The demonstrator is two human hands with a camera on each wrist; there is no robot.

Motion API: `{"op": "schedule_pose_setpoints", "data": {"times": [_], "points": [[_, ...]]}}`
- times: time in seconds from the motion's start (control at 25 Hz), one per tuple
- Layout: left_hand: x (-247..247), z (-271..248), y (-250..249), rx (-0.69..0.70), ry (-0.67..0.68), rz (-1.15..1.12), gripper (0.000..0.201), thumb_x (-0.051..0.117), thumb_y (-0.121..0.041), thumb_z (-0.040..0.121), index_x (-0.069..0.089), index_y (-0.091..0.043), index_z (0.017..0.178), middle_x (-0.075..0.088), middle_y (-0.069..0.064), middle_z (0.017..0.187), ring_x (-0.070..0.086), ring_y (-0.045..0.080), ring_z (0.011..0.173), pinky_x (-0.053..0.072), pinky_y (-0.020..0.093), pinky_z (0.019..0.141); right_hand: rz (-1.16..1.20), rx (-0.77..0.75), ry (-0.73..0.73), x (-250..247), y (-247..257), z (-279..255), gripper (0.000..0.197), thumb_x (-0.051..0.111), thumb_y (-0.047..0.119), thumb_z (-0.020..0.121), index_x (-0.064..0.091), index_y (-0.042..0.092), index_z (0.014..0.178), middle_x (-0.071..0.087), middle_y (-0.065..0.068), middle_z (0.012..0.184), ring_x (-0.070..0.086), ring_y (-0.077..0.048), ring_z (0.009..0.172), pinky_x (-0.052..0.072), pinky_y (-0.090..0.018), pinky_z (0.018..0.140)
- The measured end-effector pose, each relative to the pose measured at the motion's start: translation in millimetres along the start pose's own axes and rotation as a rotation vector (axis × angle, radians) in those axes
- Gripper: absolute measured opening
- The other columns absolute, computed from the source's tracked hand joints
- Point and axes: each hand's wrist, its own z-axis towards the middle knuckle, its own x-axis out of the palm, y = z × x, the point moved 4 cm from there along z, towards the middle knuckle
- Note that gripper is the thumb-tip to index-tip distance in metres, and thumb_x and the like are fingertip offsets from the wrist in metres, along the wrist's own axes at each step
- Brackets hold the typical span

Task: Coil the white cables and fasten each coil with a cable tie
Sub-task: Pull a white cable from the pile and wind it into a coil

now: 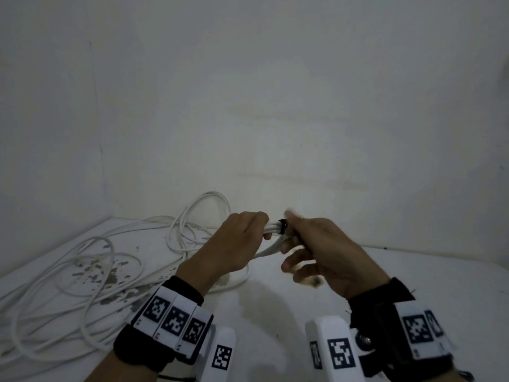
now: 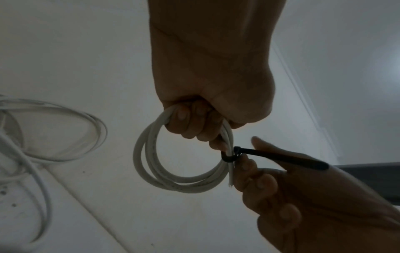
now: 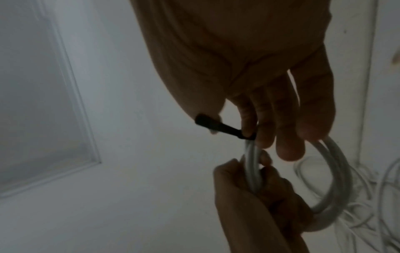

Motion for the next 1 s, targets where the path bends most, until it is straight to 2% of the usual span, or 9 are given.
{"op": "schedule_pose_setpoints", "data": {"times": [0.04,0.12,0.24,0.48,0.6,0.68,0.76,0.88,1.0], "points": [[-1.6,0.9,-6.0,0.001,-0.093,-0.071,0.009,0.061,0.0,0.089,0.057,-0.002,0.081,0.057,0.002,0.061,0.037,0.014,0.053,0.032,0.029,0.049,0.0,-0.019,0.013,2.6,-2.9,2.4,0.039,0.054,0.036,0.101,0.068,0.003,0.089,0.066,-0.01,0.07,0.063,-0.023,0.053,0.049,-0.03,0.047],[-0.2,4.1,-0.9,-0.258,-0.161,-0.199,0.041,0.041,-0.021,0.104,0.057,0.003,0.074,0.052,0.0,0.054,0.042,0.012,0.049,0.035,0.027,0.051,0.055,-0.043,0.004,4.7,-7.0,6.3,0.031,0.059,0.024,0.1,0.067,-0.005,0.092,0.067,-0.014,0.071,0.062,-0.022,0.052,0.052,-0.03,0.049],[6.0,7.3,3.0,-0.437,-0.225,-0.26,0.053,0.037,-0.031,0.103,0.046,-0.002,0.06,0.037,0.001,0.047,0.035,0.008,0.038,0.031,0.019,0.043,0.191,-0.063,-0.04,8.8,-9.7,10.9,0.024,0.062,0.017,0.097,0.065,-0.003,0.084,0.065,-0.016,0.068,0.061,-0.022,0.05,0.052,-0.029,0.049],[3.3,10.5,-6.3,-0.264,-0.275,-0.067,0.041,0.044,-0.017,0.102,0.048,-0.009,0.062,0.04,-0.003,0.048,0.049,0.027,0.051,0.041,0.031,0.055,0.306,-0.022,-0.033,12.7,-16.5,16.2,0.022,0.059,0.01,0.098,0.062,0.003,0.078,0.055,-0.006,0.054,0.046,-0.012,0.041,0.04,-0.021,0.039],[11.3,5.1,0.7,-0.292,-0.126,-0.081,0.008,0.071,0.0,0.08,0.063,0.0,0.082,0.052,0.005,0.052,0.047,0.024,0.039,0.042,0.031,0.037,0.235,-0.019,-0.038,14.0,-20.7,17.1,0.022,0.058,0.009,0.098,0.063,0.003,0.078,0.051,-0.004,0.054,0.039,-0.011,0.039,0.034,-0.018,0.038],[15.5,4.7,8.5,-0.364,-0.083,-0.074,0.011,0.064,-0.004,0.085,0.062,0.003,0.093,0.051,0.005,0.054,0.044,0.022,0.041,0.037,0.026,0.042,0.165,-0.045,-0.053,14.2,-22.0,18.7,0.023,0.058,0.011,0.099,0.063,0.003,0.077,0.052,-0.004,0.054,0.039,-0.011,0.039,0.033,-0.017,0.038],[14.7,1.9,-2.4,-0.263,-0.097,-0.045,0.016,0.048,-0.007,0.092,0.054,0.006,0.099,0.051,0.006,0.056,0.044,0.018,0.04,0.033,0.024,0.044,0.14,-0.073,-0.052,14.6,-21.9,20.4,0.024,0.057,0.012,0.1,0.063,0.001,0.078,0.055,-0.006,0.056,0.044,-0.013,0.04,0.038,-0.019,0.039],[10.2,0.8,1.2,-0.295,-0.16,-0.225,0.035,0.032,-0.026,0.102,0.054,-0.004,0.086,0.046,-0.005,0.056,0.04,0.005,0.049,0.035,0.028,0.057,0.331,0.049,0.053,18.0,-25.5,19.8,0.022,0.046,0.008,0.103,0.059,0.0,0.088,0.059,-0.01,0.066,0.056,-0.017,0.048,0.048,-0.025,0.045],[16.1,4.1,20.0,-0.295,-0.044,-0.372,0.03,0.042,-0.01,0.089,0.046,0.01,0.11,0.057,0.011,0.062,0.051,0.021,0.046,0.035,0.028,0.044,0.584,0.247,0.137,20.3,-29.8,17.2,0.026,0.036,0.007,0.103,0.05,0.009,0.082,0.04,0.001,0.054,0.033,-0.008,0.036,0.024,-0.018,0.035]]}}
